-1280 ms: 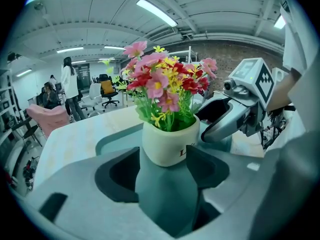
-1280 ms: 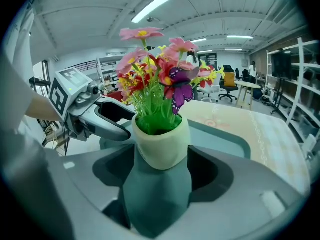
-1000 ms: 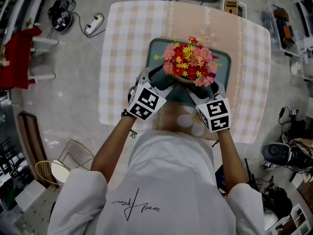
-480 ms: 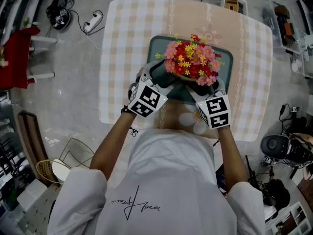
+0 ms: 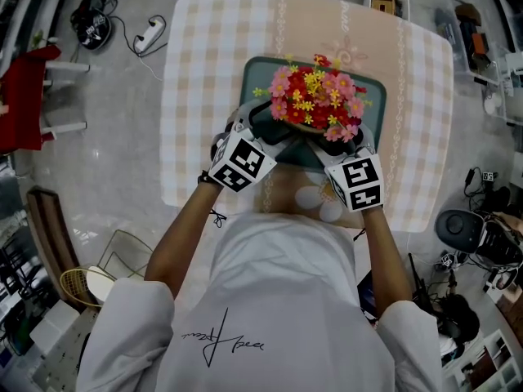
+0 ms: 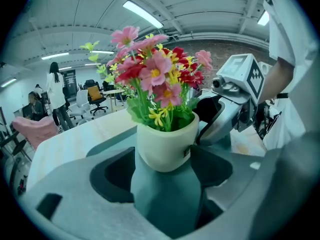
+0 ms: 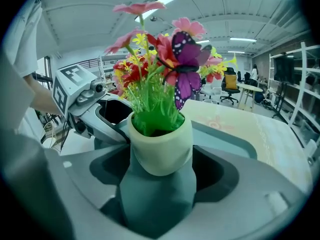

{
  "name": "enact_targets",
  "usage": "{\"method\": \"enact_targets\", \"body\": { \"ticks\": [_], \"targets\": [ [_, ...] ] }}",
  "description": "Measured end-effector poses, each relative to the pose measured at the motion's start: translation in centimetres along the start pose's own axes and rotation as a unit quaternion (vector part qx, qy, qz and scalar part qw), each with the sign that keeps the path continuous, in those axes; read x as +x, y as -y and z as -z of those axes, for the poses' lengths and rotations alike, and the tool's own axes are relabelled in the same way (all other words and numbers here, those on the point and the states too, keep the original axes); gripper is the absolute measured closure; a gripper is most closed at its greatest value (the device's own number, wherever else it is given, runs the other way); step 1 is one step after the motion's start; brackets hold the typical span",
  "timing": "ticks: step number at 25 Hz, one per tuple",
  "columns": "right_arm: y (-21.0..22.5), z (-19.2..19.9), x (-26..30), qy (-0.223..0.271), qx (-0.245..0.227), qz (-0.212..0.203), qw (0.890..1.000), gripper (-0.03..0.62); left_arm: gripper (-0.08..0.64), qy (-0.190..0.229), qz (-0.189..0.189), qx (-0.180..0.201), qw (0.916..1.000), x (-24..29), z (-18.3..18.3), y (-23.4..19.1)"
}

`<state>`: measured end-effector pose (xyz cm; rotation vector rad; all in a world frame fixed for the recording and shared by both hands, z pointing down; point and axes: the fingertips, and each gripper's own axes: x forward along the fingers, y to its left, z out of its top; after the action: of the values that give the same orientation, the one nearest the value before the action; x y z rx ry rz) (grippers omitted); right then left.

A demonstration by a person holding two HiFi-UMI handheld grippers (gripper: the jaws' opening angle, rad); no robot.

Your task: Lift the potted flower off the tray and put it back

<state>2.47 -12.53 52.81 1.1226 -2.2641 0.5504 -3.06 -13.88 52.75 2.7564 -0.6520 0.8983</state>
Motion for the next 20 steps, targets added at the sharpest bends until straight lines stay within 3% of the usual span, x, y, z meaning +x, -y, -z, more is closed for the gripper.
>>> {"method": "enact_targets", "body": {
  "ticks": [10,20],
  "targets": [
    [0.1,0.3,0.6,-0.005,0.004,0.000,1.000,0.212,0.221,-0.004,0.023,0.001,0.9997,0.8,0.2,0.6],
    [0.3,0.4,0.4,-0.004,0.008,-0.005,1.000,0.216,0.225,-0.005,0.023,-0.007,0.9997,1.2,0.1,0.8]
  ]
}}
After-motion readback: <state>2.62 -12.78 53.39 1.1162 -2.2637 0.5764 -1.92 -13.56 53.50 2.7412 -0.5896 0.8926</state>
